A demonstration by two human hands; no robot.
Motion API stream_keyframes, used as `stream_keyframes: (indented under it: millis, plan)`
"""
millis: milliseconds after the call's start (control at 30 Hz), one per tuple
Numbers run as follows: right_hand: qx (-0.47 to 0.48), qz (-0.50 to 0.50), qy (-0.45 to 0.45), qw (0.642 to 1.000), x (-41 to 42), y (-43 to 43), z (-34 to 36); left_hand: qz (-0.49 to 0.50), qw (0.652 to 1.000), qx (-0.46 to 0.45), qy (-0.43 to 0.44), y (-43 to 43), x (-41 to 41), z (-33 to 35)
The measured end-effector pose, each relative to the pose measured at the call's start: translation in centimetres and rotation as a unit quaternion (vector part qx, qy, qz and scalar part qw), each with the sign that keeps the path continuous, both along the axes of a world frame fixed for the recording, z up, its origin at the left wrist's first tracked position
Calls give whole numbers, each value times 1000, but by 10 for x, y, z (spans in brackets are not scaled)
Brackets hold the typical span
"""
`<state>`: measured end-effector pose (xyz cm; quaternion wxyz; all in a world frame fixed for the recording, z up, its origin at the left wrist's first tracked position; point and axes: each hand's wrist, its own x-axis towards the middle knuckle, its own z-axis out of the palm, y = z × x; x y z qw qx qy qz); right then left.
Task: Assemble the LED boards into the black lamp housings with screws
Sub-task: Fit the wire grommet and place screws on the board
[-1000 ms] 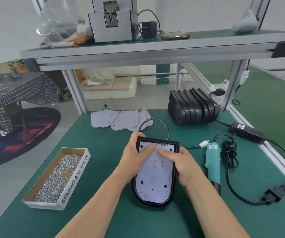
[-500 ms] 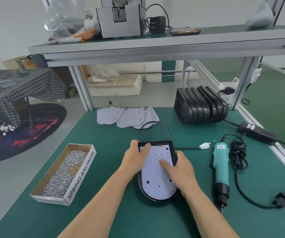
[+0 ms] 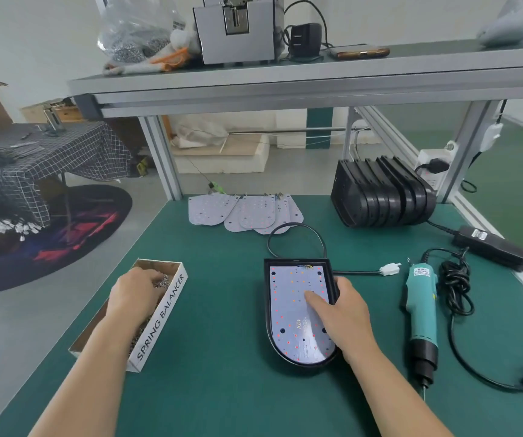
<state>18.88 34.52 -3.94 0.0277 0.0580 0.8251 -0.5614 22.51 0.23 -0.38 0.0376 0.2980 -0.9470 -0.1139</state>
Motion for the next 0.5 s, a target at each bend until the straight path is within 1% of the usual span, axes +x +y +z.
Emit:
stream_keyframes:
  millis: [67,133,233,300,333,433,500]
  plan:
    - [-3,1,0,1000,0,0,0,-1,998,25,52,2,1,-7]
    - [-7,1,-3,1000,1,1,1,3,997,33,69,2,1,-11]
    - [-9,0,-6,1000,1,1,1,24,996,-8,84,2,1,-12]
    - [-7,0,-7,1000,1,1,1,48,991,-28,122,2,3,-12]
    - [-5,0,-7,1000,2,1,2,62,987,-20,144,1,4,-12]
    - [-10,2,-12,1000,2,1,3,116,968,63,212,2,3,-6]
    - [-10,3,-14,1000,2,1,4,140,962,91,217,4,4,1]
